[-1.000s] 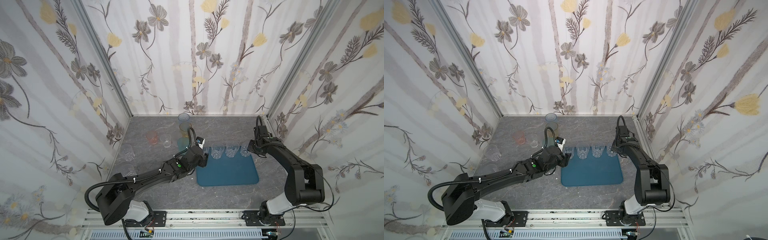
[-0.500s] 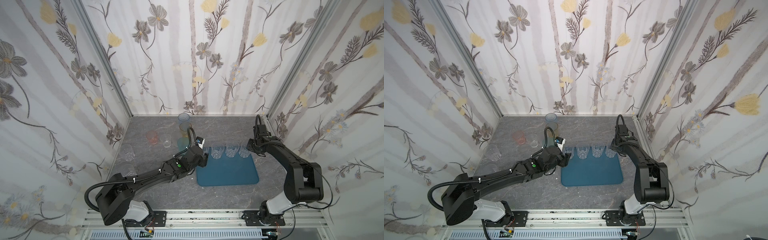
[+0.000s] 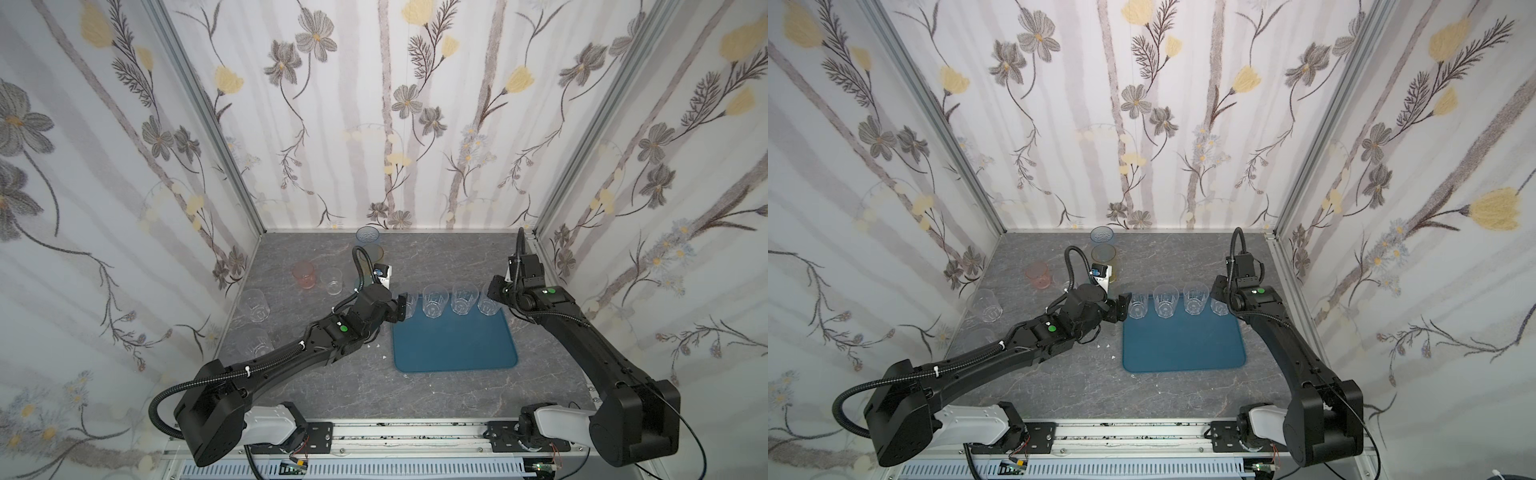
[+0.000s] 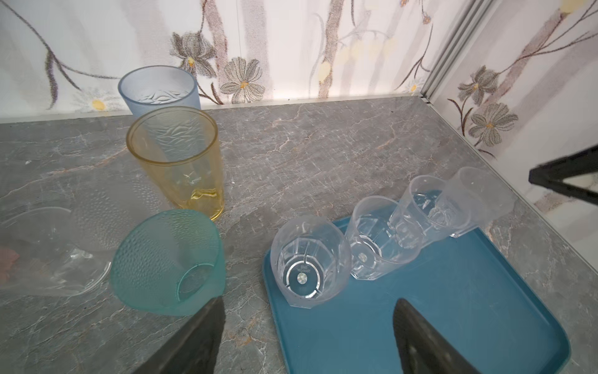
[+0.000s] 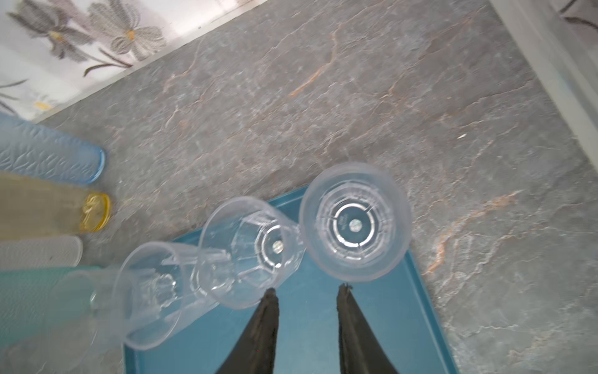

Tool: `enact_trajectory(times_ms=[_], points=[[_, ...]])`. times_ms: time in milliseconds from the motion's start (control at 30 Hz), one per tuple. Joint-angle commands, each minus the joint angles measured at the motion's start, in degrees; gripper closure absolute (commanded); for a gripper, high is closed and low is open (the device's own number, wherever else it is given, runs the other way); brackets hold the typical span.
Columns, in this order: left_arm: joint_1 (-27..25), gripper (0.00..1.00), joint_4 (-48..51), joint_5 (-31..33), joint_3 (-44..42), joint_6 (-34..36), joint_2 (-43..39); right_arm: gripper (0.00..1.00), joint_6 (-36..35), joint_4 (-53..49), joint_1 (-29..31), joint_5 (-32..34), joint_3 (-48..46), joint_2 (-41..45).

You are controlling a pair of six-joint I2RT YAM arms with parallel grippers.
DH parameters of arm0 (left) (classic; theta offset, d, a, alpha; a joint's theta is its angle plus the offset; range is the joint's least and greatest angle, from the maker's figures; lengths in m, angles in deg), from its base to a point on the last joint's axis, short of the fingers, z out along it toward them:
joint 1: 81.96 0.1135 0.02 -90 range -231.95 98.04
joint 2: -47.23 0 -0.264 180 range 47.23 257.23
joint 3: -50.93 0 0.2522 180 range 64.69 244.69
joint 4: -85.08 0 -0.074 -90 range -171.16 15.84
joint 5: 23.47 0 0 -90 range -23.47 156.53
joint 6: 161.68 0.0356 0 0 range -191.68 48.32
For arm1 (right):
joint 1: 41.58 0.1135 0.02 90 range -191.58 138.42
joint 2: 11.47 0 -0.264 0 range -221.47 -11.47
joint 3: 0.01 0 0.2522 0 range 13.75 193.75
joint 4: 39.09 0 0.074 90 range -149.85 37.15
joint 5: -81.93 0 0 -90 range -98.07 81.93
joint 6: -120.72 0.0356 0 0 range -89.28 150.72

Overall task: Place the glasses into the tray
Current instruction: 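Open and raise the right gripper while the left gripper moves over another clear glass, then close the left gripper on the clear glass while the right gripper moves over the tray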

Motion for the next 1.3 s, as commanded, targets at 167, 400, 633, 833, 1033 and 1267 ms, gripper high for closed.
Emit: enact_trajectory(times_ms=[167, 400, 633, 833, 1033, 1267], points=[[15.3, 0.19, 13.6, -1.4, 4.4, 1.8, -2.1, 0.58, 5.1, 5.1, 6.0, -3.2, -3.8, 2.7], [35.6, 0.21, 20.0, -2.7, 3.6, 1.8, -6.5, 0.56, 6.4, 7.0, 7.8, -3.7, -4.5, 2.5], [49.1, 0.23, 19.9, -5.8, 5.8, 3.8, -1.5, 0.56, 6.8, 8.8, 8.9, -5.3, -4.0, 0.9], [54.5, 0.26, 19.8, -4.7, 8.6, 5.5, 5.9, 0.56, 6.6, 9.5, 9.4, -6.5, -4.0, 1.0], [57.1, 0.30, 19.8, -1.2, 10.1, 6.0, 12.2, 0.55, 6.6, 11.1, 9.4, -9.2, -5.3, 1.1], [58.6, 0.34, 19.8, -1.1, 11.5, 6.2, 16.6, 0.55, 6.4, 14.7, 10.1, -14.6, -6.2, 0.5]])
